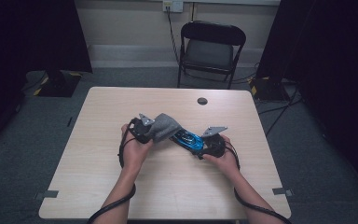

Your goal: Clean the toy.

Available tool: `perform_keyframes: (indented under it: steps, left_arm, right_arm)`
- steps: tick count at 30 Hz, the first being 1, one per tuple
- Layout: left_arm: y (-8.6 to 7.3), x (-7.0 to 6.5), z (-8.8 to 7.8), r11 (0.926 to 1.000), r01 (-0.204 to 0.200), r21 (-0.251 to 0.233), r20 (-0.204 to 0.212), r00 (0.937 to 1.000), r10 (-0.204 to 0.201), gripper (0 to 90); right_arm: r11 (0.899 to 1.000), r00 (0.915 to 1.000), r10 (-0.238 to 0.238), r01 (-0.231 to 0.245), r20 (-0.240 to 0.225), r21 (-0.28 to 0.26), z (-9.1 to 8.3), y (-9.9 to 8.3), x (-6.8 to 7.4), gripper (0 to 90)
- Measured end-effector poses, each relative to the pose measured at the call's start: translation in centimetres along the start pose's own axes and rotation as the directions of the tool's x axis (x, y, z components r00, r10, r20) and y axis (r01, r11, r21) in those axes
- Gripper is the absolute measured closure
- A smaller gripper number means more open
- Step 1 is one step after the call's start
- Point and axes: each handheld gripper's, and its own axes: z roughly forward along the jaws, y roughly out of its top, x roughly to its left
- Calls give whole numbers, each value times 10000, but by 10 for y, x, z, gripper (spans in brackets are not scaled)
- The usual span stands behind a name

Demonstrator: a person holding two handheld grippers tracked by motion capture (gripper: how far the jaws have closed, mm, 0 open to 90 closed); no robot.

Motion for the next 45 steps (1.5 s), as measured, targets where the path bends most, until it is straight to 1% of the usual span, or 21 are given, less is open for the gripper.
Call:
perform_keyframes:
  steps: [2, 3, 4, 10, 14, 16, 18, 20, 21, 22, 24, 25, 27, 29, 30, 33, 34, 39, 41, 44, 45]
  left_arm:
    - [4, -9, 1, 9999, -124, -70, 180, 9998, 125, 754]
    - [4, -9, 1, 9999, -124, -70, 180, 9998, 125, 754]
    - [6, -17, 2, 9994, -346, -80, 300, 9989, 348, 754]
    - [9, -42, 12, 9960, -891, -1, 707, 9935, 889, 754]
    - [12, -55, 19, 9922, -1241, 116, 837, 9889, 1227, 754]
    - [12, -58, 20, 9910, -1323, 188, 863, 9877, 1303, 754]
    - [14, -67, 25, 9872, -1580, 228, 991, 9829, 1550, 754]
    - [15, -70, 27, 9865, -1622, 217, 1063, 9815, 1590, 751]
    - [16, -74, 29, 9831, -1812, 260, 1179, 9771, 1770, 750]
    - [16, -77, 31, 9832, -1813, 224, 1342, 9751, 1767, 748]
    - [17, -81, 34, 9813, -1909, 231, 1410, 9724, 1858, 746]
    - [17, -82, 35, 9782, -2056, 311, 1395, 9699, 1994, 742]
    - [17, -83, 37, 9766, -2120, 358, 1433, 9682, 2049, 741]
    - [17, -83, 38, 9777, -2072, 348, 1470, 9687, 2001, 729]
    - [17, -82, 39, 9801, -1959, 312, 1514, 9702, 1891, 723]
    - [17, -80, 39, 9810, -1910, 350, 1554, 9707, 1834, 718]
    - [17, -79, 41, 9835, -1773, 367, 1572, 9729, 1695, 721]
    - [17, -77, 44, 9831, -1765, 494, 1500, 9744, 1674, 740]
    - [19, -75, 43, 9840, -1702, 527, 1312, 9780, 1622, 745]
    - [20, -72, 43, 9842, -1685, 539, 1151, 9801, 1615, 746]
    - [21, -70, 42, 9834, -1716, 582, 998, 9812, 1653, 746]
  right_arm:
    - [10000, 10000, -4, 4, 3, -4, 0, 0, 0, 237]
    - [10000, 10000, -4, 4, 2, -2, 0, 0, 0, 237]
    - [10000, 10000, -5, 5, 2, -1, 0, 0, 0, 237]
    - [10000, 10000, -3, 3, 2, -3, 0, 0, 0, 237]
    - [10000, 10000, -4, 4, 2, -2, 0, 0, 0, 236]
    - [10000, 10000, -4, 4, 3, 1, 0, 0, 0, 236]
    - [10000, 10000, -15, 15, 6, -5, 0, 0, 0, 236]
    - [10000, 10000, -14, 14, 6, -6, 0, 0, 0, 236]
    - [10000, 10000, -14, 14, 6, -8, 0, 0, 0, 236]
    - [10000, 10000, -12, 12, 6, -7, 0, 0, 0, 236]
    - [10000, 10000, 2, -2, 10, -14, 0, 0, 0, 236]
    - [10000, 10000, -4, 4, 11, -14, 0, 0, 0, 236]
    - [10000, 10000, -5, 5, 12, -16, 0, 0, 0, 237]
    - [10000, 10000, -4, 4, 10, -17, 0, 0, 0, 236]
    - [10000, 10000, -3, 3, 10, -16, 0, 0, 0, 236]
    - [10000, 10000, -4, 4, 10, -17, 0, 0, 0, 236]
    - [10000, 10000, -9, 9, 6, -8, 0, 0, 0, 237]
    - [10000, 10000, -13, 13, 7, -6, 0, 0, 0, 237]
    - [10000, 10000, -17, 17, 7, -7, 0, 0, 0, 236]
    - [10000, 10000, -14, 14, 10, -6, 0, 0, 0, 236]
    - [10000, 10000, -14, 14, 8, -8, 0, 0, 0, 236]
